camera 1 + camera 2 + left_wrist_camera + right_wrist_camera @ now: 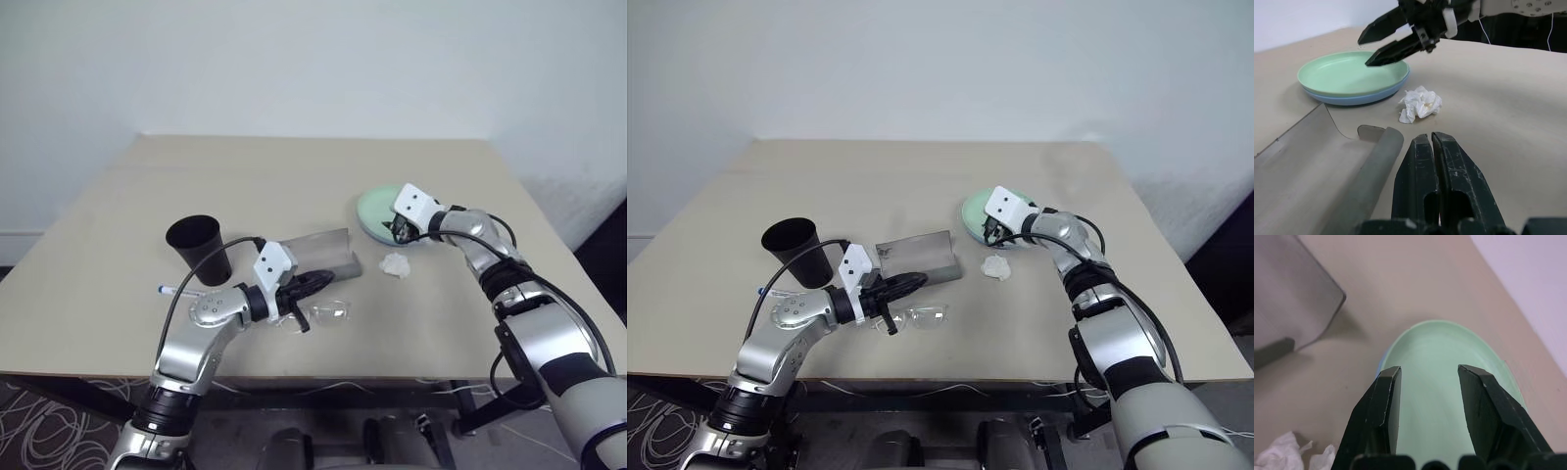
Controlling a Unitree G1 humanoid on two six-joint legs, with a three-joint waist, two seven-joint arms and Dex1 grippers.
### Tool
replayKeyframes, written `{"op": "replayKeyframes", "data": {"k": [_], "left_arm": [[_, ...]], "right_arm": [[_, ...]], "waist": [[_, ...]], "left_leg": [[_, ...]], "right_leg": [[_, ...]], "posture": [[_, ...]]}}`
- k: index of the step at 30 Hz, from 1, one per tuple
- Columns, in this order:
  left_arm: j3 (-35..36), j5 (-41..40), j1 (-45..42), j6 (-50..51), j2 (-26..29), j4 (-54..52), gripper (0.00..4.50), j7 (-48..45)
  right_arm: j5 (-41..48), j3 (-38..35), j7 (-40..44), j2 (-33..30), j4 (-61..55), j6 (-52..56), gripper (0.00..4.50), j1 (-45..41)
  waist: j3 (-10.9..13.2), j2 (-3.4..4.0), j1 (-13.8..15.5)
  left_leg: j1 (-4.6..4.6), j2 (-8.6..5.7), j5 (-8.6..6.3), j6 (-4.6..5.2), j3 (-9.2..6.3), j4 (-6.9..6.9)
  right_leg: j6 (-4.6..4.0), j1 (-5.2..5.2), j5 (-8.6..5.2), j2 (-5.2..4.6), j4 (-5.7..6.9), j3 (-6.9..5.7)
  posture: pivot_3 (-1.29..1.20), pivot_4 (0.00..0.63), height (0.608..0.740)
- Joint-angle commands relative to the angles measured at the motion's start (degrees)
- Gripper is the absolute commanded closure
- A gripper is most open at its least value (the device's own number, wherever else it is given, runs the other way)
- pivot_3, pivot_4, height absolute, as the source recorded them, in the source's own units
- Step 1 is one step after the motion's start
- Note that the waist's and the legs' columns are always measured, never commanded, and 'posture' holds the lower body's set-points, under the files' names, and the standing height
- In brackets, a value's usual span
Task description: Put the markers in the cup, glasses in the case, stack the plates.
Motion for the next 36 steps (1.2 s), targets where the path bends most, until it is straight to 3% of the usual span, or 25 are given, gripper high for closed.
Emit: {"op": "replayKeyframes", "data": {"k": [1,3,8,15,27,31,36], "left_arm": [[2.99,-0.68,-1.14,-0.47,2.07,-0.60,4.50,-1.00],[3.57,-0.66,-1.81,-0.73,3.12,0.64,4.50,-1.76],[5.16,-0.82,-4.42,-1.39,3.81,4.48,4.50,-2.49],[5.89,-2.51,-6.38,0.06,2.13,6.84,4.50,-2.85],[5.78,-4.03,-3.82,3.61,3.07,2.73,4.50,-4.89],[5.48,-4.07,-2.45,4.24,3.43,1.42,4.50,-4.88],[5.22,-3.43,-2.21,4.24,3.55,1.39,4.50,-4.47]], "right_arm": [[8.41,-4.72,13.19,-3.67,-12.15,9.64,2.30,2.86],[10.44,-5.32,17.53,-5.43,-18.12,15.27,1.95,5.32],[10.35,-4.51,20.44,-8.08,-26.97,21.62,0.31,10.76],[8.31,-2.54,18.29,-6.61,-28.93,23.51,0.31,14.36],[2.72,-0.17,9.00,-2.13,-20.08,22.55,0.31,13.04],[1.96,-0.25,7.68,-1.82,-18.61,22.42,1.22,12.64],[2.93,-0.85,8.14,-1.68,-20.23,22.92,2.88,12.98]], "waist": [[0.00,0.00,0.02],[0.00,0.01,0.03],[-0.01,0.01,0.00],[-0.01,0.02,-0.04],[-0.01,0.01,0.00],[-0.01,0.01,-0.01],[-0.01,0.01,-0.01]], "left_leg": [[0.00,0.00,0.00,0.00,-0.01,0.00],[0.00,0.00,0.00,0.00,-0.04,0.00],[0.04,0.02,0.00,-0.01,0.03,0.04],[0.06,0.02,0.00,-0.01,0.03,0.11],[0.00,0.00,0.00,-0.01,0.03,0.20],[0.02,0.00,0.01,-0.01,0.01,0.20],[0.02,0.01,0.01,-0.01,0.00,0.22]], "right_leg": [[0.00,0.00,0.00,0.03,0.00,0.02],[0.00,0.01,0.00,0.04,0.01,0.03],[0.00,-0.01,0.00,0.04,0.04,0.04],[-0.01,0.00,0.00,0.04,0.09,0.04],[0.00,0.00,0.00,0.08,0.14,0.15],[-0.01,0.00,0.00,0.09,0.15,0.14],[-0.01,0.01,0.00,0.12,0.17,0.14]], "posture": [[0.00,0.000,0.740],[0.00,0.000,0.740],[0.00,0.000,0.740],[0.00,0.000,0.740],[0.00,0.000,0.740],[0.00,0.000,0.740],[0.00,0.000,0.740]]}}
